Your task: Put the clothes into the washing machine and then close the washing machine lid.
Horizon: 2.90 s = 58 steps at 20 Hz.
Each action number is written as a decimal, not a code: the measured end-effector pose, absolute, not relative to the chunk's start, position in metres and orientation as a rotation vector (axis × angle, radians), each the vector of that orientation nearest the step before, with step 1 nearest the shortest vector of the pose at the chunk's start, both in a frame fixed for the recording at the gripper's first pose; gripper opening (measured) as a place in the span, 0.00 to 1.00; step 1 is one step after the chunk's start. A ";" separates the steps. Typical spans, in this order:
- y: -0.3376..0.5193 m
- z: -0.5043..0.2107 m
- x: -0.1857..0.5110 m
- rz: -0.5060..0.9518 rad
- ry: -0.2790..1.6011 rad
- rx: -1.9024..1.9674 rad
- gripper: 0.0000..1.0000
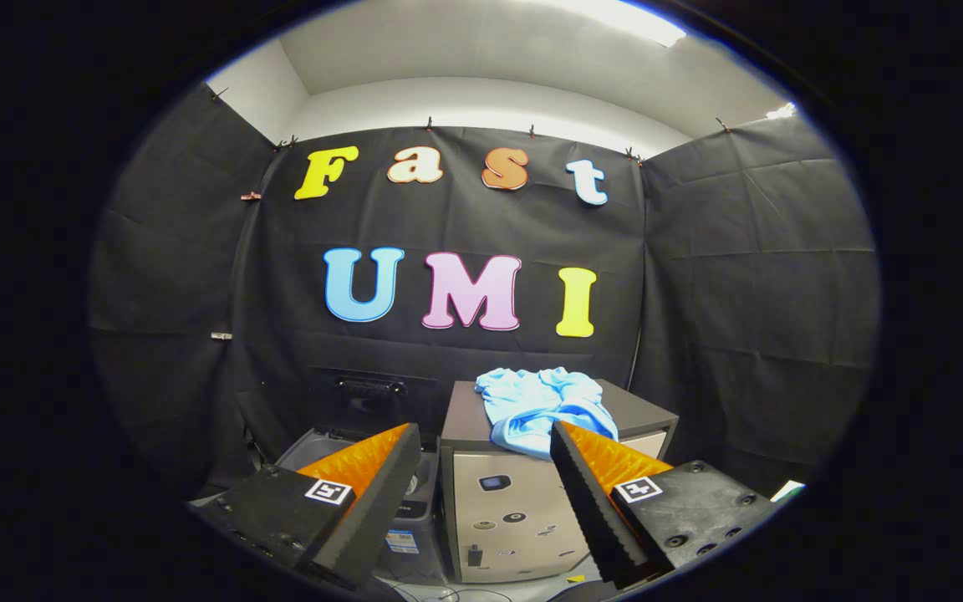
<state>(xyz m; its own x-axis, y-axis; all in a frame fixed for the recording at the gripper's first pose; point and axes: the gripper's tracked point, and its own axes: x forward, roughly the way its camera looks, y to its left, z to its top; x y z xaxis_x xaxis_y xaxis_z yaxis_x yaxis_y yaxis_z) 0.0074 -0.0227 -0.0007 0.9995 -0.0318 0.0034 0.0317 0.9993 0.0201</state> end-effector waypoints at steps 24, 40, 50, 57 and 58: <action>-0.123 -0.026 0.215 -0.123 0.356 0.089 0.99; -0.154 -0.136 0.296 -0.146 0.667 0.053 0.88; -0.151 -0.120 0.289 -0.200 0.664 0.102 0.08; -0.108 -0.047 0.265 -0.169 0.533 0.096 0.08; -0.098 -0.041 0.263 -0.158 0.518 0.088 0.08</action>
